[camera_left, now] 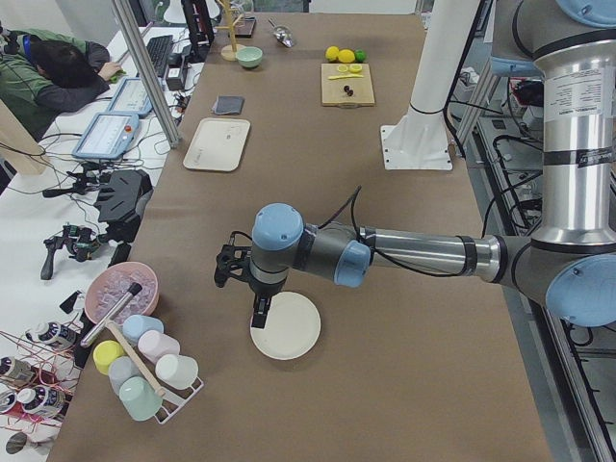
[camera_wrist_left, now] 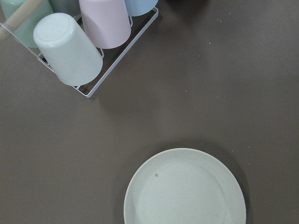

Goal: Place red cherry on plate

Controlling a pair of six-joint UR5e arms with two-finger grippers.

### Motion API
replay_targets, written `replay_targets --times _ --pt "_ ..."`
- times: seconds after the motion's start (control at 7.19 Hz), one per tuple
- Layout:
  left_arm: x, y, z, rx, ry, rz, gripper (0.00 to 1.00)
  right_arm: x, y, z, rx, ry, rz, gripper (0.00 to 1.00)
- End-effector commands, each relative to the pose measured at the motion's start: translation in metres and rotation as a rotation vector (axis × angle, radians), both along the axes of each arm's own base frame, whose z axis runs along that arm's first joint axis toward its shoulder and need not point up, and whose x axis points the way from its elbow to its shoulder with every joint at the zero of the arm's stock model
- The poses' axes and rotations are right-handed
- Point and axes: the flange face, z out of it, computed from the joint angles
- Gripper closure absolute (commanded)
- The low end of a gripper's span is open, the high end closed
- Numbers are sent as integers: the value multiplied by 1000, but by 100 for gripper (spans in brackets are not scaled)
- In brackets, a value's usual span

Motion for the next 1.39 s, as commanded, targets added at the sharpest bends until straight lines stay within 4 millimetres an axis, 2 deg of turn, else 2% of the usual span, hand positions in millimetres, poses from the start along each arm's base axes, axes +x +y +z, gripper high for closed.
replay_targets --times 0.0,0.42,0.83,0.97,1.11,1.25 --pt "0 0 1 -1 1 1 2 0 0 0 0 0 0 0" --pt "1 -1 -6 14 6 2 2 0 1 1 -3 0 0 0" --pt "1 -1 -2 9 5 -1 2 0 0 -4 6 0 1 0" --pt "1 -9 1 62 6 -1 2 0 0 -4 6 0 1 0" --pt "3 -12 24 99 25 9 2 0 0 -5 8 1 1 0" --pt "6 -13 71 94 28 15 2 0 0 -4 6 0 1 0"
